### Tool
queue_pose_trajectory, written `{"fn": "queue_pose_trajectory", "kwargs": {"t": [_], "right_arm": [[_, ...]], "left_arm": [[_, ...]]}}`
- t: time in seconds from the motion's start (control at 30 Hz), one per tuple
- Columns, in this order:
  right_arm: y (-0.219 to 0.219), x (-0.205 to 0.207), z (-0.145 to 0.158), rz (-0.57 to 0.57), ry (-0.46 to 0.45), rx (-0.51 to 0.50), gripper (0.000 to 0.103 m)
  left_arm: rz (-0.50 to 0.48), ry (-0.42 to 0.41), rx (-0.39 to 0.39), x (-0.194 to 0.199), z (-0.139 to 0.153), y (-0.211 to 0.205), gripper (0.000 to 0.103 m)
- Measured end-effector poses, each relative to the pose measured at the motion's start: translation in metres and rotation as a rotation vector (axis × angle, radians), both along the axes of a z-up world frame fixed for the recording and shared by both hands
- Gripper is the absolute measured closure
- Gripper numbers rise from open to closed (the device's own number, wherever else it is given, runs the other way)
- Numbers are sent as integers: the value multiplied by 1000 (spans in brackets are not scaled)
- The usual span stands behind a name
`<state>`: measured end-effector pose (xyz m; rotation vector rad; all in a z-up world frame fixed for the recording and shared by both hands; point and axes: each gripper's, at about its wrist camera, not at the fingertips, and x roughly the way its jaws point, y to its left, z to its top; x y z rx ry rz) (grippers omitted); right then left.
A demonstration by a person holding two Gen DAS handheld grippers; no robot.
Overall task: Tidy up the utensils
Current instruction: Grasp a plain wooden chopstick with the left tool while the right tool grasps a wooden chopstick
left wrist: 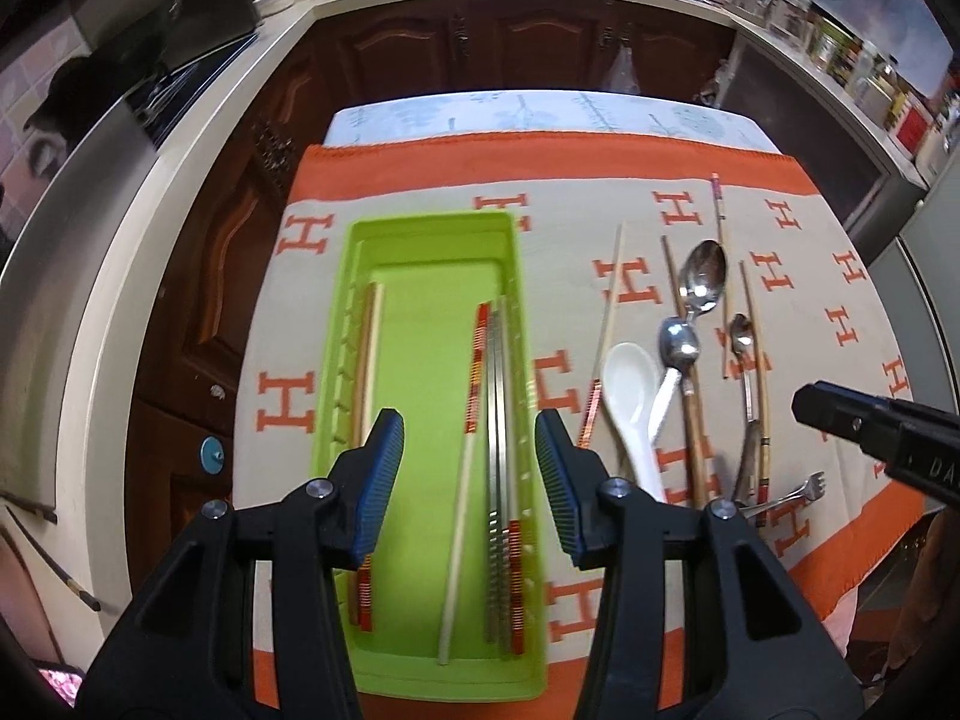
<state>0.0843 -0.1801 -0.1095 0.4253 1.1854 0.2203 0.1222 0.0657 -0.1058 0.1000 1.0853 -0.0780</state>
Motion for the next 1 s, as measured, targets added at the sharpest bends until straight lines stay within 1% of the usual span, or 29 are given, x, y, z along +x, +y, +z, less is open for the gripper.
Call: {"fn": "queue_pose_trajectory", "kwargs": {"t": [0.27, 0.37, 0.43, 0.53, 0.73, 0.77, 0.83, 0.9, 0.97, 1.0], "right_arm": [[-42, -2, 2, -100, -21, 28, 80], [-50, -2, 1, -117, -24, 20, 80], [-54, -1, -4, -117, -21, 12, 80], [-54, 2, -14, -100, -8, -10, 80], [-48, 13, -52, -73, 87, 11, 80], [-47, 16, -57, -71, 101, 9, 80], [-45, 20, -66, -65, 125, 6, 80], [-43, 24, -72, -61, 140, -6, 80], [-39, 27, -77, -54, 150, -37, 81], [-38, 29, -79, -49, 155, -52, 85]], "left_arm": [[-69, -28, 44, 8, 16, -39, 60], [-91, -32, 52, 14, 19, -51, 52], [-109, -30, 55, 19, 18, -60, 50], [-138, -7, 54, 31, 12, -73, 50], [-187, 79, 24, 68, -18, -96, 50], [-181, 97, 21, 74, -23, -97, 52], [-176, 139, 11, 88, -34, -100, 59], [-174, 174, 7, 99, -45, -103, 70], [-175, 210, 6, 109, -58, -106, 73], [-175, 223, 7, 113, -64, -108, 74]]}}
